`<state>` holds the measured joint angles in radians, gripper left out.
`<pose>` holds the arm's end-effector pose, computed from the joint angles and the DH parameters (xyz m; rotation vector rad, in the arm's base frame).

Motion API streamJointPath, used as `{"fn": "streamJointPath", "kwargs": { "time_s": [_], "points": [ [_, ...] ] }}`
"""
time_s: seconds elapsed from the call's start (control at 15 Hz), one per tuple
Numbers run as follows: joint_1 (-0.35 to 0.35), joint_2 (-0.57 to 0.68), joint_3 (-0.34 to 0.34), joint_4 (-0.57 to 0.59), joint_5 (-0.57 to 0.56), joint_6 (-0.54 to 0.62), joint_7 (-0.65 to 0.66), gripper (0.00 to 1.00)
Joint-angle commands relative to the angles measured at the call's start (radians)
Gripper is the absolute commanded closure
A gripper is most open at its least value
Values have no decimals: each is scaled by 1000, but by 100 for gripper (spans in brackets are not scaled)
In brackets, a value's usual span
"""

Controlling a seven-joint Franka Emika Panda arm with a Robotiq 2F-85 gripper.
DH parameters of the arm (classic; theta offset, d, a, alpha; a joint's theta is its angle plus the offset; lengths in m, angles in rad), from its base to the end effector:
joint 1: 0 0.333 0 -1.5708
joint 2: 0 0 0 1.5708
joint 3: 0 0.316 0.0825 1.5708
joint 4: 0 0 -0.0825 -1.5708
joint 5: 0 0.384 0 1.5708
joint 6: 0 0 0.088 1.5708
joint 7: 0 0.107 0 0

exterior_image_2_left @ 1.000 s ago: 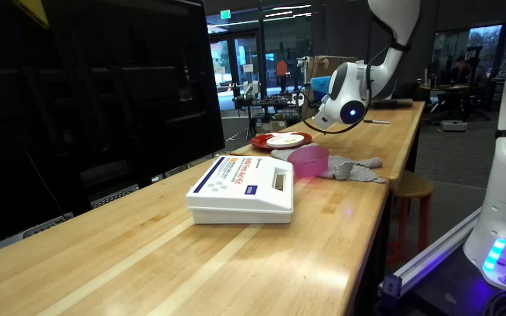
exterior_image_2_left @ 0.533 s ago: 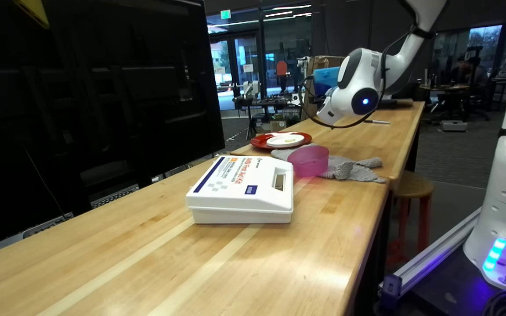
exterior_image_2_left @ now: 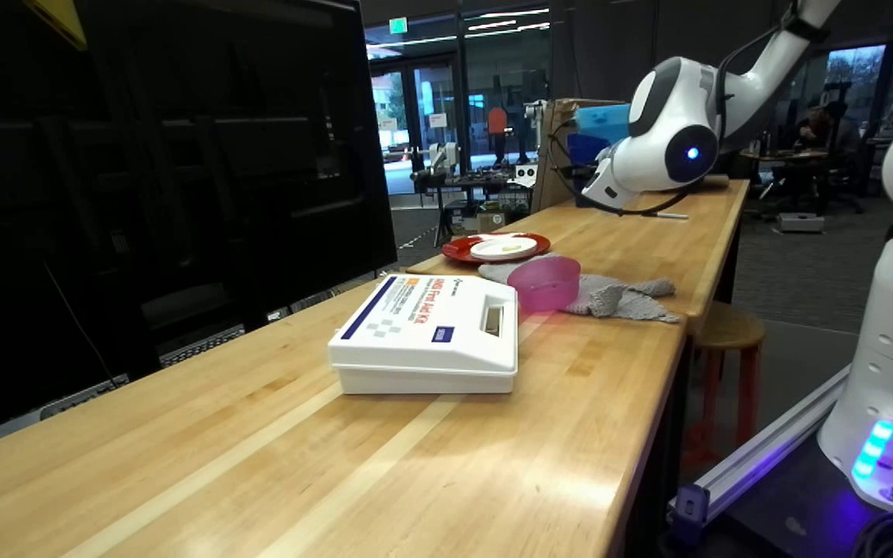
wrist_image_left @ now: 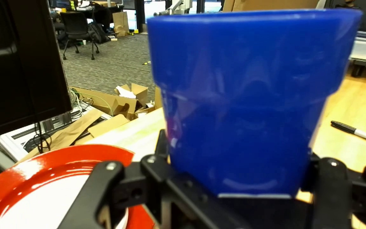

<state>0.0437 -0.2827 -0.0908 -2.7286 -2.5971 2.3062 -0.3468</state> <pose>0.4008 -0.0277 0.3228 0.3829 1.6564 -0.3150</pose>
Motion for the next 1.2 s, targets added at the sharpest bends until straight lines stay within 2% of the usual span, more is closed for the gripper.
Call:
{"fn": "streamJointPath", "kwargs": {
  "time_s": [0.0,0.27,0.33,0.93,1.13],
  "points": [
    [-33,4,36,0,2,1,8,17],
    [-34,21,39,5,2,-2,8,17],
    [-30,20,45,3,1,-2,3,42],
    [-6,-3,138,-60,-2,9,-70,42],
    [-6,-2,159,-43,-2,25,-123,42]
  ]
}}
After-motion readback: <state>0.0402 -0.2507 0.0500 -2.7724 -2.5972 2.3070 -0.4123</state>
